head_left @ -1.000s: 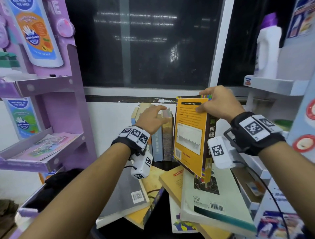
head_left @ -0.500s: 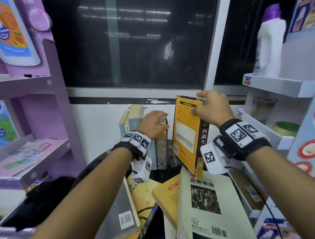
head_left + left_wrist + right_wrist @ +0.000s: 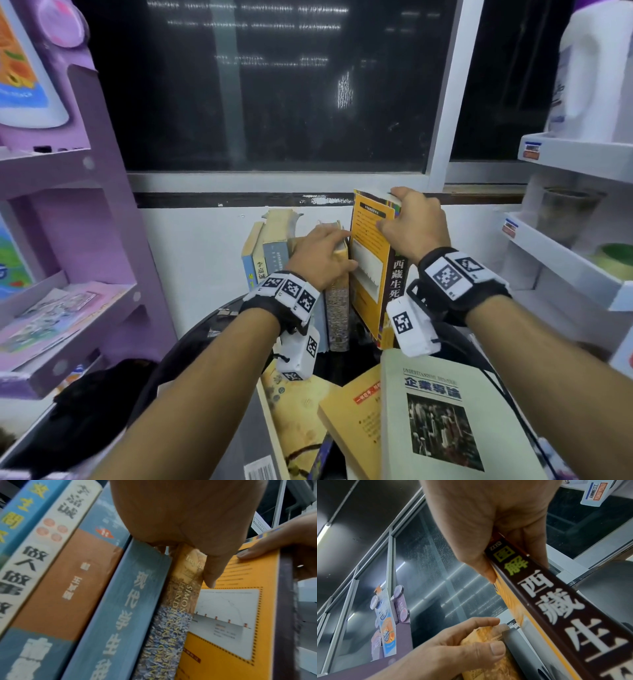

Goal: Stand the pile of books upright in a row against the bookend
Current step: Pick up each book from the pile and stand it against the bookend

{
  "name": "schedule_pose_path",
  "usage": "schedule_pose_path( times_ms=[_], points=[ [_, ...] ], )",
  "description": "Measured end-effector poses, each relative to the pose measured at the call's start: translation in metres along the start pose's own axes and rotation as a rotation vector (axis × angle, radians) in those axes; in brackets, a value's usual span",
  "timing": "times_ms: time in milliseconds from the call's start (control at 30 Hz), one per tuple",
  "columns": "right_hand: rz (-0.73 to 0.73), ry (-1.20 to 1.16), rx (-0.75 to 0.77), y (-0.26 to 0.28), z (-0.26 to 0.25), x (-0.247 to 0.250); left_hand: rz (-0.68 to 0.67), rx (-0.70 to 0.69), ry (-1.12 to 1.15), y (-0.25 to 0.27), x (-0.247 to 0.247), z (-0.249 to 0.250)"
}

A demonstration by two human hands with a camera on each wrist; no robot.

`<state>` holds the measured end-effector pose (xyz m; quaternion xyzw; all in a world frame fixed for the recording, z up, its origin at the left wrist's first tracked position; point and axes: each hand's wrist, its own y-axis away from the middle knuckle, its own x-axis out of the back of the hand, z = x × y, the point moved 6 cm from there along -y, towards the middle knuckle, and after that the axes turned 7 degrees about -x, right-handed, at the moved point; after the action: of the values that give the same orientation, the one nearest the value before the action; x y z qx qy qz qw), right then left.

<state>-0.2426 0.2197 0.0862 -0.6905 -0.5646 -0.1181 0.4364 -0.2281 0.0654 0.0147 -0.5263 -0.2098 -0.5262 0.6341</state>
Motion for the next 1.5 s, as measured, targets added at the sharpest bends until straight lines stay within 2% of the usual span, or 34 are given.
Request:
schedule_pose_path(
  times_ms=[200, 400, 733, 967, 1100, 1167, 1267, 1500],
  points=[
    [-0.011, -0.023, -0.004, -0.005, -0.005, -0.02, 0.02, -0.044, -0.042, -0.003, -0.003, -0.005],
    [-0.044, -0.058, -0.007, 0.002, -0.001, -0.043, -0.021, 0.003, -0.051, -0.009, -0.012, -0.018],
    [-0.139, -0.029, 0.062, 0.003, 0.004, -0.071, -0.013, -0.013, -0.041, -0.013, -0.017, -0.026],
    [-0.346, -0.045, 0.102, 0.002, 0.007, -0.065, -0.033, 0.0, -0.059, -0.009, -0.014, -0.022],
    [-0.596, -0.149, 0.069, 0.005, 0.014, -0.063, -0.037, -0.022, -0.058, -0.012, -0.015, -0.024],
    [-0.665, -0.133, 0.112, 0.006, 0.017, -0.065, -0.031, -0.044, -0.039, -0.014, -0.017, -0.027],
    [-0.627, -0.109, 0.184, 0.006, 0.019, -0.066, -0.029, -0.056, -0.036, -0.016, -0.019, -0.029],
    [-0.617, -0.26, 0.236, 0.006, 0.018, -0.068, -0.026, -0.062, -0.03, -0.018, -0.021, -0.033]
  ],
)
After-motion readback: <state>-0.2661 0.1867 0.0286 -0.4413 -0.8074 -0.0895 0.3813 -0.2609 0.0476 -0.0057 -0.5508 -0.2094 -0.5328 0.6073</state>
